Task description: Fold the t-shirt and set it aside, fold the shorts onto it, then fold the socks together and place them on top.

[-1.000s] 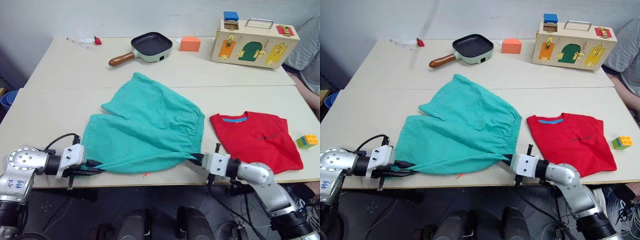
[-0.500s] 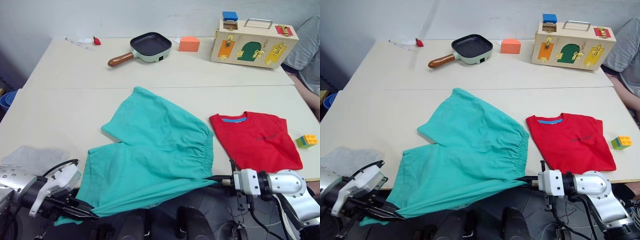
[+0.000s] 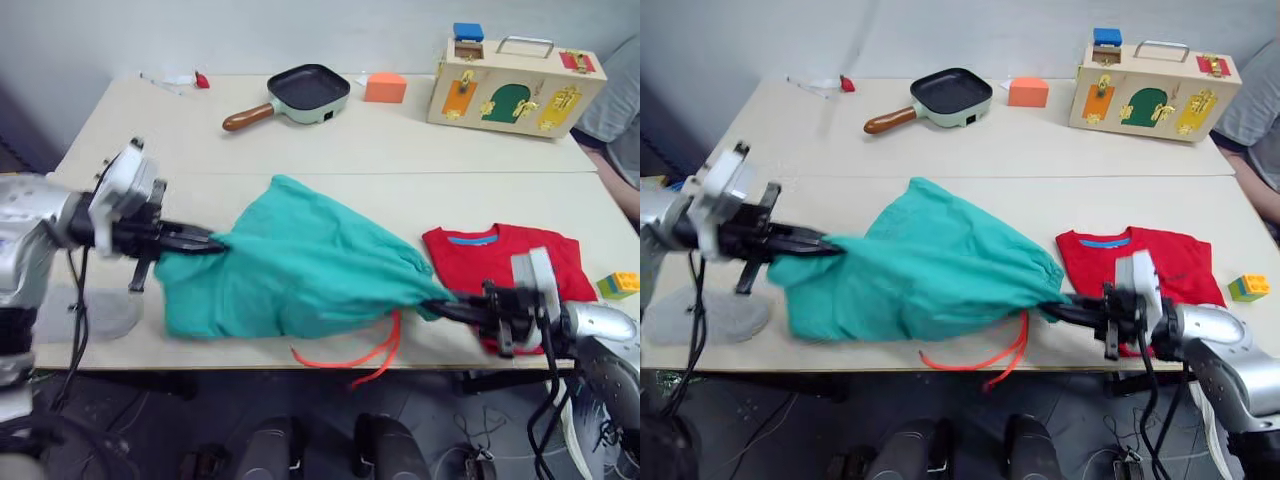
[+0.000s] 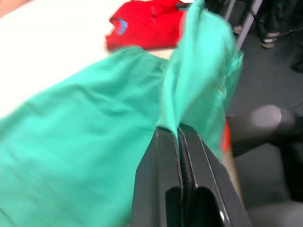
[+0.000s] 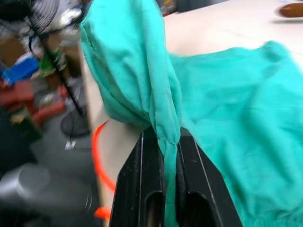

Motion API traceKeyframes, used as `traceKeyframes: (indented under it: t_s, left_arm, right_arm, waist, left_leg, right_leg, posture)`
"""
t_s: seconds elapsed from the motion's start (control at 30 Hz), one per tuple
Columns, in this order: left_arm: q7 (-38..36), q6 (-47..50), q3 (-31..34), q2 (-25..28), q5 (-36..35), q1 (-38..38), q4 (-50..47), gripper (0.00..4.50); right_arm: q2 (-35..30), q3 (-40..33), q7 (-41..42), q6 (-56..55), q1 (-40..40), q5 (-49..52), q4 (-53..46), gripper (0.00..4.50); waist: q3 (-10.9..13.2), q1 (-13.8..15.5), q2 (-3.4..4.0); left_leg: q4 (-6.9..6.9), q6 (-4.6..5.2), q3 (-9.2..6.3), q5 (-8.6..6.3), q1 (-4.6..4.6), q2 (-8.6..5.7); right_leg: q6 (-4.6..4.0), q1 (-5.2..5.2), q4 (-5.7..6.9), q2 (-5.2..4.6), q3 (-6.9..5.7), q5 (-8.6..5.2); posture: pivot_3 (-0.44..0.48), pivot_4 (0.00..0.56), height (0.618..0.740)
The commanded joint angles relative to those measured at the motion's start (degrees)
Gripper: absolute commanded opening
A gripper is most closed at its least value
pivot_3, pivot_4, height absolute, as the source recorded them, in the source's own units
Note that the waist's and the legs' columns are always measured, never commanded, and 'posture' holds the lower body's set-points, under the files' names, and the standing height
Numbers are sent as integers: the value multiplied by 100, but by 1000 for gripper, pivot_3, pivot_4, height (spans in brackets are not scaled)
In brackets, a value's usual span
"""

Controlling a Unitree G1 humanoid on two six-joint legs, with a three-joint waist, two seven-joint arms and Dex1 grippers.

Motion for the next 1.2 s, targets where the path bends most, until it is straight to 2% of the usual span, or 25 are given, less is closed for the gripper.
traceKeyframes:
  t_s: [0.03, 0.17, 0.3, 0.47, 0.6, 0.7, 0.9, 0.97, 1.0, 1.03, 1.07, 1.1, 1.17, 1.2]
  left_arm:
    - [164, -1165, -465, -586, 1017, -1136, 1731, 12]
    - [909, -2414, -699, -1454, 1878, -2323, 3847, 12]
    - [1818, -3338, -876, -1952, 2639, -2934, 5206, 12]
    - [2565, -3983, -983, -2336, 3240, -3017, 5976, 12]
    - [3047, -4083, -783, -2574, 3324, -2944, 6192, 12]
    - [3364, -4156, -595, -2657, 3314, -2860, 6237, 608]
    - [3755, -4764, -244, -2330, 3252, -2644, 6080, 2527]
    - [3413, -5142, -22, -2177, 3039, -2524, 5912, 3122]
    - [2952, -5140, 198, -2153, 2724, -2450, 5754, 3412]
    - [2513, -5054, 395, -2150, 2425, -2360, 5571, 3452]
    - [2002, -4862, 545, -2173, 2106, -2209, 5278, 3452]
    - [1546, -4644, 593, -2202, 1853, -1978, 4874, 3452]
    - [1160, -4203, 498, -2295, 1558, -1341, 3808, 3452]
    - [1230, -3924, 425, -2397, 1471, -980, 3222, 3452]
  right_arm:
    - [262, -15, -679, 605, -481, -16, 180, 0]
    - [698, 90, -1318, 1082, -963, -201, 380, 0]
    - [985, 170, -1824, 1437, -1188, -478, 452, 0]
    - [1123, 114, -2157, 1553, -1163, -863, 518, 0]
    - [1183, -29, -2354, 1301, -1143, -1238, 579, 0]
    - [1115, -126, -2358, 1216, -1135, -1391, 525, 835]
    - [564, -640, -1960, 991, -1008, -1553, 425, 2995]
    - [505, -815, -1841, 961, -1020, -1422, 299, 3642]
    - [538, -844, -1725, 944, -1023, -1295, 143, 3929]
    - [635, -834, -1660, 866, -1037, -1207, -55, 4298]
    - [762, -749, -1628, 778, -1063, -1165, -270, 4483]
    - [895, -618, -1680, 815, -1089, -1118, -476, 4483]
    - [1222, -193, -1876, 893, -1182, -1207, -779, 4483]
    - [1447, 76, -2091, 892, -1260, -1409, -829, 4081]
  waist:
    - [1, 5, -5]
    - [6, 1, -25]
    - [12, -18, -34]
    - [13, -15, -37]
    - [19, -9, -46]
    - [20, -19, -47]
    - [21, -21, -49]
    - [21, -52, -50]
    - [21, -63, -50]
    - [21, -74, -49]
    - [21, -86, -49]
    - [21, -97, -49]
    - [20, -147, -49]
    - [20, -169, -49]
  left_leg:
    - [8, 5, 10, 1, -6, 1]
    - [15, 32, 30, -8, -15, -1]
    - [21, 54, 41, -21, -23, -2]
    - [17, 61, 51, -29, -32, -6]
    - [26, 62, 56, -28, -39, -6]
    - [35, 65, 60, -26, -43, -6]
    - [42, 69, 81, -25, -50, -6]
    - [43, 69, 86, -25, -52, -6]
    - [42, 68, 88, -25, -51, -5]
    - [42, 68, 89, -25, -50, -4]
    - [44, 68, 90, -25, -52, -1]
    - [48, 66, 90, -25, -50, 0]
    - [56, 66, 89, -26, -47, 1]
    - [61, 65, 92, -27, -39, 0]
  right_leg:
    - [6, -5, -1, 12, -7, 3]
    - [29, -5, -29, 16, 4, 16]
    - [44, -8, -42, 12, 12, 24]
    - [47, -25, -44, 8, 16, 25]
    - [53, -34, -38, 8, 22, 29]
    - [60, -41, -33, 5, 30, 33]
    - [68, -65, -17, 2, 51, 37]
    - [68, -71, -14, 2, 56, 37]
    - [68, -72, -14, 3, 57, 37]
    - [68, -72, -12, 3, 57, 37]
    - [68, -74, -11, 4, 57, 37]
    - [68, -73, -6, 5, 57, 37]
    - [68, -70, 2, 4, 61, 37]
    - [67, -66, 11, 3, 68, 37]
  posture:
    - [0, 150, 740]
    - [0, 150, 740]
    - [0, 150, 740]
    - [0, 150, 740]
    - [0, 150, 740]
    - [0, 150, 740]
    - [0, 150, 740]
    - [0, 150, 740]
    - [0, 150, 740]
    - [0, 150, 740]
    - [0, 150, 740]
    - [0, 150, 740]
    - [0, 150, 740]
    - [0, 150, 740]
